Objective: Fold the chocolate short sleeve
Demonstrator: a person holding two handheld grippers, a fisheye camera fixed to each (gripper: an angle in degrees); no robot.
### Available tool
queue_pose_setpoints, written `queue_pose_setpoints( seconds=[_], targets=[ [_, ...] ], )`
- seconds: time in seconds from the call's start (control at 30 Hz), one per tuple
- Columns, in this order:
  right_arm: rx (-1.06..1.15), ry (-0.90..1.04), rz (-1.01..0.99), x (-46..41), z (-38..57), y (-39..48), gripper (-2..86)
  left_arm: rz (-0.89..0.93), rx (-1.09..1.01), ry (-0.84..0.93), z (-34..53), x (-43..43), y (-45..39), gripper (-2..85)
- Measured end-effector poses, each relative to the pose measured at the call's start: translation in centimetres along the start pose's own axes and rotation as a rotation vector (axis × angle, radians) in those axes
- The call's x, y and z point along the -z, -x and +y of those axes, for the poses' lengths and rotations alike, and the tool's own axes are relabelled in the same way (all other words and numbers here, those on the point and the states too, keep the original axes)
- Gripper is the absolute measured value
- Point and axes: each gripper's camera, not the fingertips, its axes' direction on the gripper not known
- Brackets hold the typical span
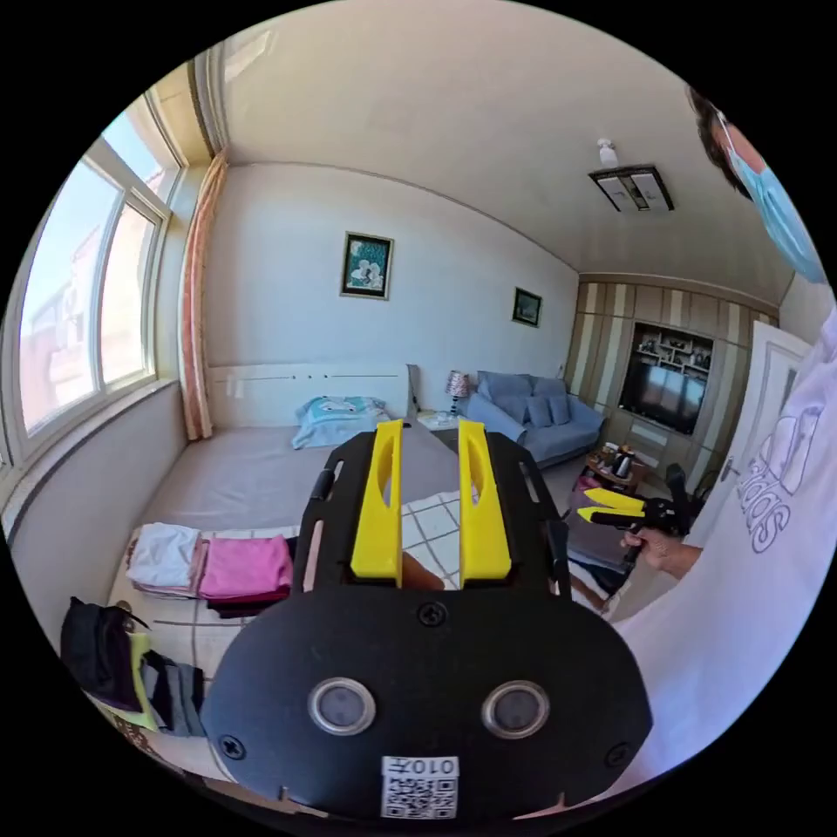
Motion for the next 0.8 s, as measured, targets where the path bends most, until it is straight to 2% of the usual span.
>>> queue_pose_setpoints(
  seconds=[0.07, 0.17, 0.23, 0.4, 0.67, 0.8],
  targets=[
    [-0.015, 0.057, 0.065, 0.9, 1.9, -2.9, 13.5, 0.055, 0.019, -0.012, 0.8, -3.5, -4.1, 2.7],
    [-0.072, 0.230, 0.163, 0.8, 5.0, -7.9, 12.7, -0.101, -0.014, -0.070, 1.4, -6.3, -9.0, 0.7],
    [-0.094, 0.342, 0.182, 0.0, 6.6, -10.8, 12.7, -0.129, -0.018, -0.088, 1.7, -7.9, -10.8, 0.4],
    [-0.032, 0.531, 0.245, -3.4, 9.3, -16.6, 14.7, -0.057, 0.036, -0.046, 2.9, -12.9, -13.0, 0.7],
    [0.101, 0.733, 0.260, -9.0, 10.3, -21.3, 12.9, -0.091, 0.011, 0.042, 3.9, -19.2, -15.5, 4.0],
    [-0.053, 0.687, 0.153, -7.6, 9.7, -25.1, 8.7, -0.077, 0.021, 0.023, 4.3, -21.1, -15.2, 4.3]
  ],
)
